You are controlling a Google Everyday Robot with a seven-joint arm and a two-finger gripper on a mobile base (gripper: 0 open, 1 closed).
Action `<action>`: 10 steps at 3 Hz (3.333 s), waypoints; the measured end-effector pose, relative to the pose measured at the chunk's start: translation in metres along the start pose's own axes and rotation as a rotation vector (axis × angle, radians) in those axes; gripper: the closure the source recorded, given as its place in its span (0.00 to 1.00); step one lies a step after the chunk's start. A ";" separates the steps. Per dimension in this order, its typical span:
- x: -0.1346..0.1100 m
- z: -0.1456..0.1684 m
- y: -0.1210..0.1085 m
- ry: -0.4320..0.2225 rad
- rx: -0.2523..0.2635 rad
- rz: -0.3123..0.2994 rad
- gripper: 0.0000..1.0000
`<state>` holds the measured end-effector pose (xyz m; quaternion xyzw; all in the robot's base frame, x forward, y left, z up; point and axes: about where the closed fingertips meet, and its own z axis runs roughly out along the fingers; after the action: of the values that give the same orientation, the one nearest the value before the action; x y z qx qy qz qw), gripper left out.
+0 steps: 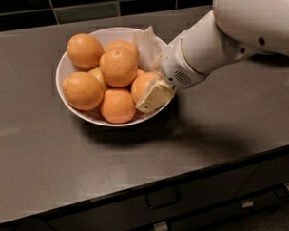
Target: Pick orange from white bowl
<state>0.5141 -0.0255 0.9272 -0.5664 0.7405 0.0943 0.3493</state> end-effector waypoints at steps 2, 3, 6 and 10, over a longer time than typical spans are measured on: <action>0.003 0.014 -0.001 -0.016 -0.015 0.015 0.30; 0.007 0.021 -0.002 -0.024 -0.025 0.024 0.30; 0.010 0.027 -0.002 -0.029 -0.035 0.032 0.77; -0.047 -0.018 0.003 -0.127 0.006 -0.110 1.00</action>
Offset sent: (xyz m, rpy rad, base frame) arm 0.0131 0.0047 -0.0236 0.0391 0.0313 0.0023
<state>0.5094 0.0027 0.9691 -0.5980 0.6849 0.1086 0.4018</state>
